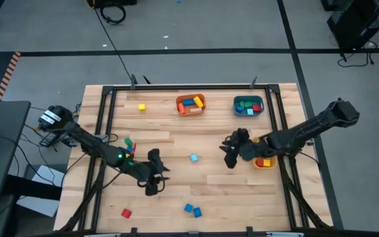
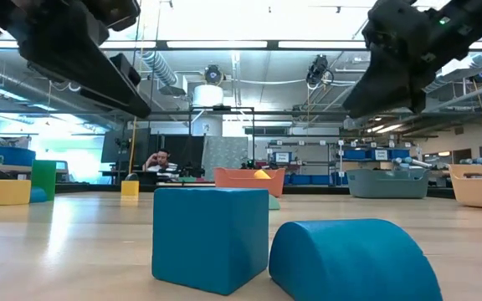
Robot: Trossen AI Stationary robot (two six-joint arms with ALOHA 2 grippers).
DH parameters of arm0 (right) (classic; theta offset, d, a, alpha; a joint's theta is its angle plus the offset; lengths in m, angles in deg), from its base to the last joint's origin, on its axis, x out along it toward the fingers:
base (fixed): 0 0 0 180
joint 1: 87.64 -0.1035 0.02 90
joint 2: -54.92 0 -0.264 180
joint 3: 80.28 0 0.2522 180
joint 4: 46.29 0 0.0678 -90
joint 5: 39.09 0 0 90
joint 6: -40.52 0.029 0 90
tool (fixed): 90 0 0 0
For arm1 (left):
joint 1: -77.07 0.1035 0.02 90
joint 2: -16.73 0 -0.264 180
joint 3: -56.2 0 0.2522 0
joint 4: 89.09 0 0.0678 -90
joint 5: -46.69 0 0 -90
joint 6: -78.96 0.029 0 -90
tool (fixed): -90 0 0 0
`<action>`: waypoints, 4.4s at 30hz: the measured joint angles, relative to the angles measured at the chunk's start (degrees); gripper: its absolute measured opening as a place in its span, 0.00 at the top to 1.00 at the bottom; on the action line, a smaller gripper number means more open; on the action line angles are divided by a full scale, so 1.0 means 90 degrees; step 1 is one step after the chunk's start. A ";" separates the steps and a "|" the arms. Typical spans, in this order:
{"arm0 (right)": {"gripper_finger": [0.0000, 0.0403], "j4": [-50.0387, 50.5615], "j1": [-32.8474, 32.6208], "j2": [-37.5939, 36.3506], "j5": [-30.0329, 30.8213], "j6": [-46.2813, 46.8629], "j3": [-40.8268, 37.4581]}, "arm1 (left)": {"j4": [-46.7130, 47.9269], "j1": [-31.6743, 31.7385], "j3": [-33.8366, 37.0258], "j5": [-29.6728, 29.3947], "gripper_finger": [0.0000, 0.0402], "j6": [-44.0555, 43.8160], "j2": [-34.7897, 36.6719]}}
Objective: Sort blocks by size
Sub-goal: Put the red half circle block into the blue bin
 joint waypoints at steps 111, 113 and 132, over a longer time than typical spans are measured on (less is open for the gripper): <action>0.67 -0.1031 -0.0433 0.1858 0.0158 0.0009 0.0002 | 0.5365 -0.3541 -0.3259 0.1862 0.48 -0.2610 -0.3203; 0.67 -0.1031 -0.0433 0.1858 0.0158 0.0008 0.0002 | 0.5363 -0.3541 -0.3252 0.1865 0.52 -0.2610 -0.3187; 0.67 -0.1082 -0.0433 0.1858 0.0062 0.0000 0.0002 | 0.5705 -0.2849 -0.3223 0.1408 0.64 -0.1944 -0.2977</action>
